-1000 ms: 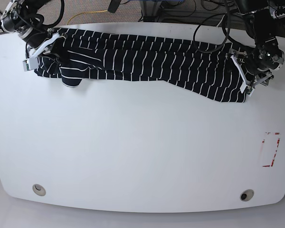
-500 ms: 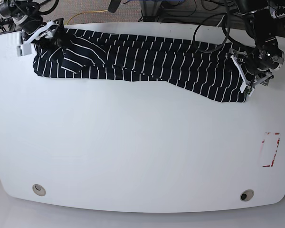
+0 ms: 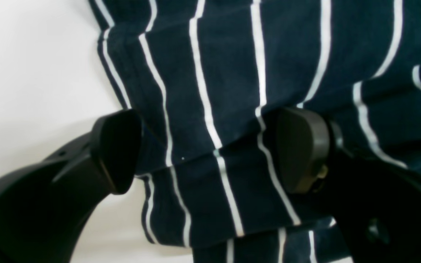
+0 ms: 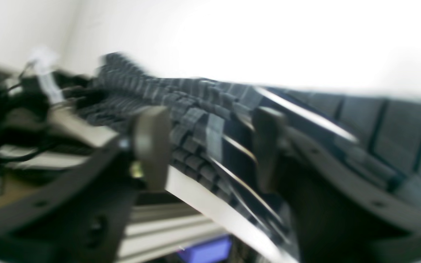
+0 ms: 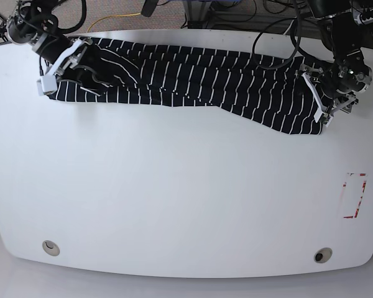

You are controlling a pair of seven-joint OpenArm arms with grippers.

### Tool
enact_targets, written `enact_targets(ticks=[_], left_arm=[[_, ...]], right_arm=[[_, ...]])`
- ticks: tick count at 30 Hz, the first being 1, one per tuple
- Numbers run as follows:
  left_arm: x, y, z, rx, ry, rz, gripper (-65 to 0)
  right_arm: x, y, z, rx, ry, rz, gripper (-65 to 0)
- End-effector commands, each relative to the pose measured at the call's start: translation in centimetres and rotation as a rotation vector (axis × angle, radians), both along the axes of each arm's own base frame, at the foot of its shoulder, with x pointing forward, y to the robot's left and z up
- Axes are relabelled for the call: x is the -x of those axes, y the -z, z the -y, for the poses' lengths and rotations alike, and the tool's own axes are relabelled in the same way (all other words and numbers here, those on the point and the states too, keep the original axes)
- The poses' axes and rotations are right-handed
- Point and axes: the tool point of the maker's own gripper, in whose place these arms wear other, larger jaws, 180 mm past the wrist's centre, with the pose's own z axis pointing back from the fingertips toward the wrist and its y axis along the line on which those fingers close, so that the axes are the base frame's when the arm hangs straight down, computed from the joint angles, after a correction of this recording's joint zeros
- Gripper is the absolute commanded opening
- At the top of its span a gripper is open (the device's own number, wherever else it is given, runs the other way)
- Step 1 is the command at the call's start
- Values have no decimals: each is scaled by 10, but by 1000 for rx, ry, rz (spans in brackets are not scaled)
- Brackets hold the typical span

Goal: Fold the T-shirt properly
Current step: 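Pinch the bunched sleeve end with the right gripper and pull it inward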

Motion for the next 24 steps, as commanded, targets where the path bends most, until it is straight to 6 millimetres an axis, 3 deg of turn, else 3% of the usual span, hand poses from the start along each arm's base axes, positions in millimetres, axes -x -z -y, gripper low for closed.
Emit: enact_targets(ticks=[1,3,6,9,12,18,24], left_arm=[[12,5,-13,-65,-6,-63,-119],[12,5,-13,-65,-6,-63,-119],[11,4,-13,-65,-6,-60,-119],[12,5,-14,-65,-8,-63,-119],[13,7,-14,-62,-10,-68,-119],[14,9,-14,-59,-11,-75,-119],[13,8,-13,-59,-10,-72,-119]], right_arm=[[-7,4,-26,-38,-63,6,-425],[-14,15,-36,-10,-86,-18,-488],[-17,35,-28,85,-77,-75,-550],[-11,57,-10,164,-46,-154,-556],[-3,75,28,234,30,-232,-556],[4,97,77,279,83,-331,-556],[7,112,97,249,132,-363,-556]])
